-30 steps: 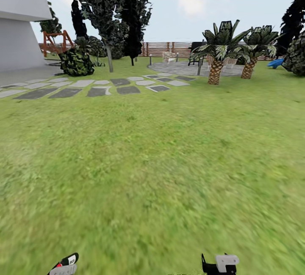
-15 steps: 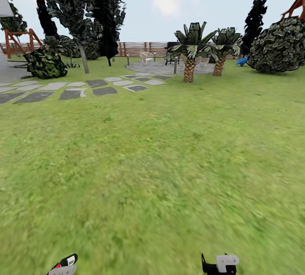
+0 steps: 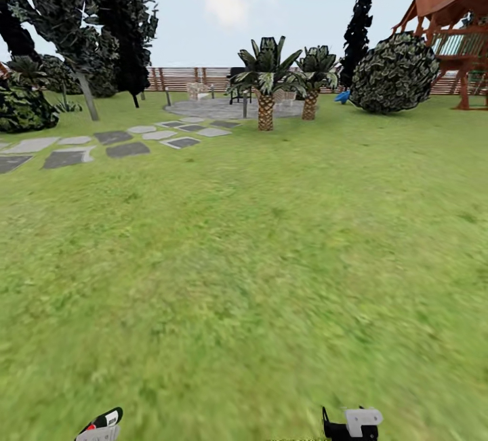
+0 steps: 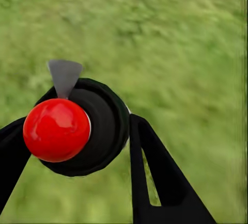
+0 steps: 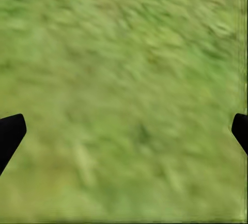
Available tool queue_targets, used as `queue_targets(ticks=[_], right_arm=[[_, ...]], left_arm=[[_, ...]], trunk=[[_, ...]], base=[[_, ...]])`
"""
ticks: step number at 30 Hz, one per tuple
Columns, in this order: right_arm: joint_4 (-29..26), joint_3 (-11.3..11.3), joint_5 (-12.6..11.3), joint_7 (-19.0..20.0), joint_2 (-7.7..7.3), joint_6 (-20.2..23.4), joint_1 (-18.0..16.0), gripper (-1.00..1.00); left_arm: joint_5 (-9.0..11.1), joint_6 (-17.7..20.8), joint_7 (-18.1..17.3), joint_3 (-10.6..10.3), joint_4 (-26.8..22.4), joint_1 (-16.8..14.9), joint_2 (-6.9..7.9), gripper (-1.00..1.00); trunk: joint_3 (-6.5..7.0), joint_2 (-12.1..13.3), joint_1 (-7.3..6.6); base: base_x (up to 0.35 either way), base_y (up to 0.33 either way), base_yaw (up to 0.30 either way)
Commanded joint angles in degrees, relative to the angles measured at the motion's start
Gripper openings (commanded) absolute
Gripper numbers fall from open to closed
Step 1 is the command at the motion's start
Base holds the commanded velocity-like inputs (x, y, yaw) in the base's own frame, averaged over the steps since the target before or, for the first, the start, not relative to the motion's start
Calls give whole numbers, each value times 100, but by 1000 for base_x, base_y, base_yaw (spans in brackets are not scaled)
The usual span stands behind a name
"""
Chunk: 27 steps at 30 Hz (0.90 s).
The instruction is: In the garden, pick up the pesticide atomizer on the floor and spray pesticide onto both trees until each tree trunk is fully covered.
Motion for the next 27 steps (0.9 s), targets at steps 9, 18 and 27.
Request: queue_targets(ticks=[9, 18, 27], right_arm=[[4, 49, -29, -26, 1, -10, -4, 100], [4, 49, -30, -26, 1, -10, -4, 100], [4, 49, -29, -26, 1, -10, -4, 100]], left_arm=[[36, 0, -62, 8, -5, -3, -17, -100], [76, -18, -128, 7, 1, -2, 0, -100], [90, -5, -54, 33, -6, -2, 1, -100]], trunk=[[-5, -2, -1], [-5, -2, -1], [-5, -2, -1]], base=[[0, -2, -294], [0, 0, -294], [0, 0, -294]])
